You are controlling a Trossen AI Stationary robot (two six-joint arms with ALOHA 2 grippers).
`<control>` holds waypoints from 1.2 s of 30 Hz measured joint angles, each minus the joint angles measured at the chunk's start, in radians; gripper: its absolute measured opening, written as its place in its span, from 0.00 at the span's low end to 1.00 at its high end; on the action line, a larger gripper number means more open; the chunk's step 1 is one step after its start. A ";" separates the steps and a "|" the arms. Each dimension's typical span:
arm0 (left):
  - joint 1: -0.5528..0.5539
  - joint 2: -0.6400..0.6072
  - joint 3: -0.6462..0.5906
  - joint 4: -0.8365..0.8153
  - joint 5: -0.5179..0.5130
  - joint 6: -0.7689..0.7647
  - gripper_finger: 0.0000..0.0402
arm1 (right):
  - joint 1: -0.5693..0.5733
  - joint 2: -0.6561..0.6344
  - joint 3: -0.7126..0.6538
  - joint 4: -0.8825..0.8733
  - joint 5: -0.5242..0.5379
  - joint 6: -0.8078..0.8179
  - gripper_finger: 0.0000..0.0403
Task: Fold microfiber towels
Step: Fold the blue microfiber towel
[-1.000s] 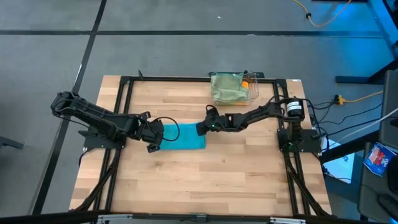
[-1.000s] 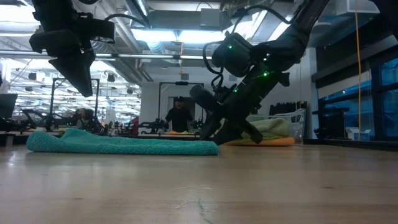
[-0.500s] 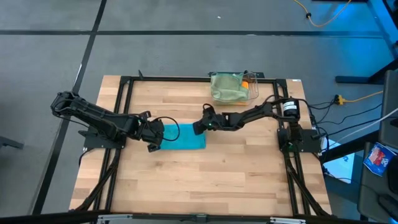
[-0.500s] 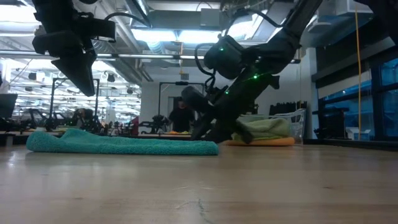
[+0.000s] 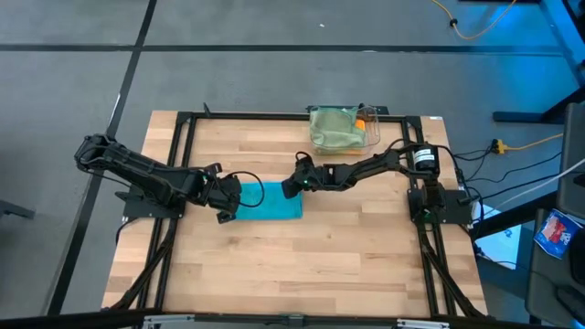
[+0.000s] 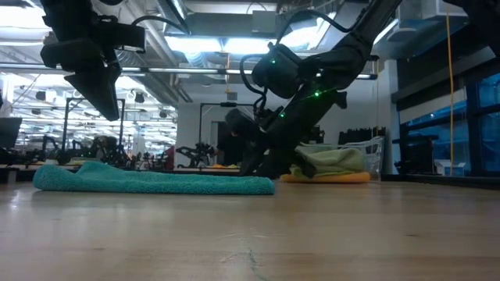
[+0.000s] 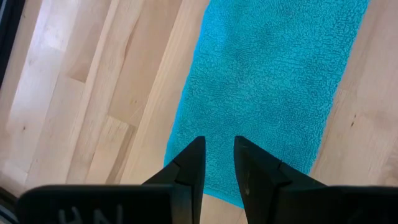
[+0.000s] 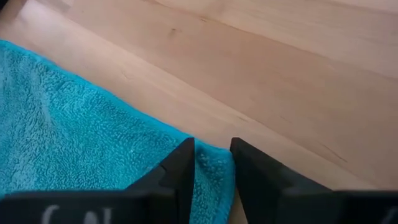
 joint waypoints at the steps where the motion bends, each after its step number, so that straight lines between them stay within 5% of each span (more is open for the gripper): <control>1: 0.000 0.000 0.000 0.000 0.000 0.000 0.19 | 0.000 0.000 0.000 -0.001 0.001 0.000 0.27; 11: 0.000 0.000 0.000 0.000 0.000 0.000 0.19 | 0.001 -0.006 -0.004 -0.017 0.008 -0.057 0.03; 23: 0.000 0.000 0.000 0.000 0.001 0.000 0.19 | 0.052 -0.125 -0.005 -0.047 0.000 -0.112 0.01; 36: 0.000 0.000 0.000 0.001 -0.011 0.000 0.19 | 0.079 -0.145 -0.005 -0.240 0.167 -0.033 0.03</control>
